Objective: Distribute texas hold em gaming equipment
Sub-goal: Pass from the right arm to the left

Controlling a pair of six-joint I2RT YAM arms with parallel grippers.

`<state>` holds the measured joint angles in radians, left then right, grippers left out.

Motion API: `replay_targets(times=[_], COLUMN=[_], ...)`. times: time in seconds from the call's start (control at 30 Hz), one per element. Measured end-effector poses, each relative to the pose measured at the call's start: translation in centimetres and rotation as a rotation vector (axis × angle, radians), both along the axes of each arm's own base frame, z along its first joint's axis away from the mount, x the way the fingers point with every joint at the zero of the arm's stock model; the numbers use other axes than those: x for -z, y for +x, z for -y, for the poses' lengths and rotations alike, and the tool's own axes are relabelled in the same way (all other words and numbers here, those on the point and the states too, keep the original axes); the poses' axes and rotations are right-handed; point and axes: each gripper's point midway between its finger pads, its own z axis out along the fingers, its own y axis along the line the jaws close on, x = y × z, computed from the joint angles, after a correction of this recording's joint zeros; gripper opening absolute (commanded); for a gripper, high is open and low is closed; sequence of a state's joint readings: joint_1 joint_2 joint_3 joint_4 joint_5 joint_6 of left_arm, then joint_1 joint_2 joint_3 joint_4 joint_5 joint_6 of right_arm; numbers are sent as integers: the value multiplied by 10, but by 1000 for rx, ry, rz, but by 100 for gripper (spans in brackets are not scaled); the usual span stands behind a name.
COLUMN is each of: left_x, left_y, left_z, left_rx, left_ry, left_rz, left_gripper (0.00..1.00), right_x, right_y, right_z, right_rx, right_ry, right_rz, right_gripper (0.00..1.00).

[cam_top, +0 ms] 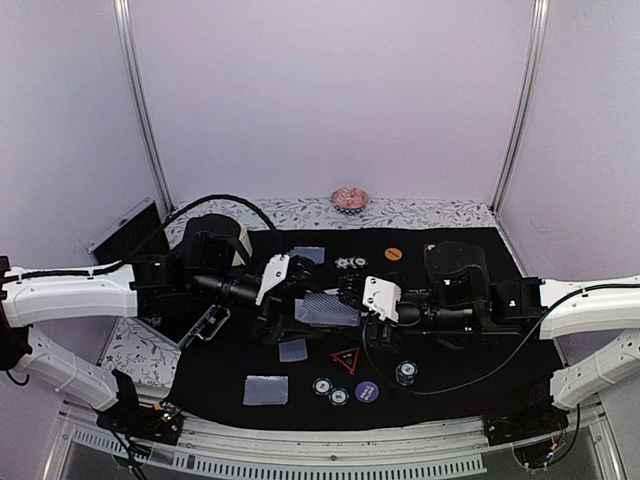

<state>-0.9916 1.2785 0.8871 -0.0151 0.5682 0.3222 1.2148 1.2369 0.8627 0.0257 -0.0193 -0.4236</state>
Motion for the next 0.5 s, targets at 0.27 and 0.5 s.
replay_targets(times=[0.27, 0.5], left_x=[-1, 0], left_y=[1, 1], left_z=[-1, -1], left_rx=[0, -2], left_ry=[9, 16], left_rz=[2, -1], left_gripper=[50, 45], right_x=[0, 0], right_y=[1, 1], right_z=[0, 1], right_rx=[4, 6], right_ry=[-2, -3], right_rz=[2, 4], right_gripper=[53, 62])
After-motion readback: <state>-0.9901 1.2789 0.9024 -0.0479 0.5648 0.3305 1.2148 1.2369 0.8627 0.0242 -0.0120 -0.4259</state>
